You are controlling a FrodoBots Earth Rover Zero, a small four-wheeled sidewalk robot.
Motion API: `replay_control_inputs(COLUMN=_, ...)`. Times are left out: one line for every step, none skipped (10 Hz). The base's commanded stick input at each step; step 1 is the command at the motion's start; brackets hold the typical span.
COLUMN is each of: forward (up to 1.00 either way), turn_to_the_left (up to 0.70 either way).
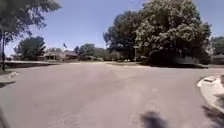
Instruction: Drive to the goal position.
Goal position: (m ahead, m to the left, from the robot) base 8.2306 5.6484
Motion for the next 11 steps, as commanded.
replay_control_inputs(forward=0.70, turn_to_the_left=-0.35)
replay_control_inputs(forward=0.70, turn_to_the_left=-0.35)
replay_control_inputs(forward=0.70, turn_to_the_left=-0.35)
replay_control_inputs(forward=0.70, turn_to_the_left=-0.35)
replay_control_inputs(forward=0.70, turn_to_the_left=-0.35)
replay_control_inputs(forward=0.70, turn_to_the_left=-0.35)
replay_control_inputs(forward=0.70, turn_to_the_left=-0.35)
replay_control_inputs(forward=0.70, turn_to_the_left=-0.35)
replay_control_inputs(forward=0.70, turn_to_the_left=-0.35)
replay_control_inputs(forward=0.70, turn_to_the_left=-0.20)
replay_control_inputs(forward=0.70, turn_to_the_left=-0.02)
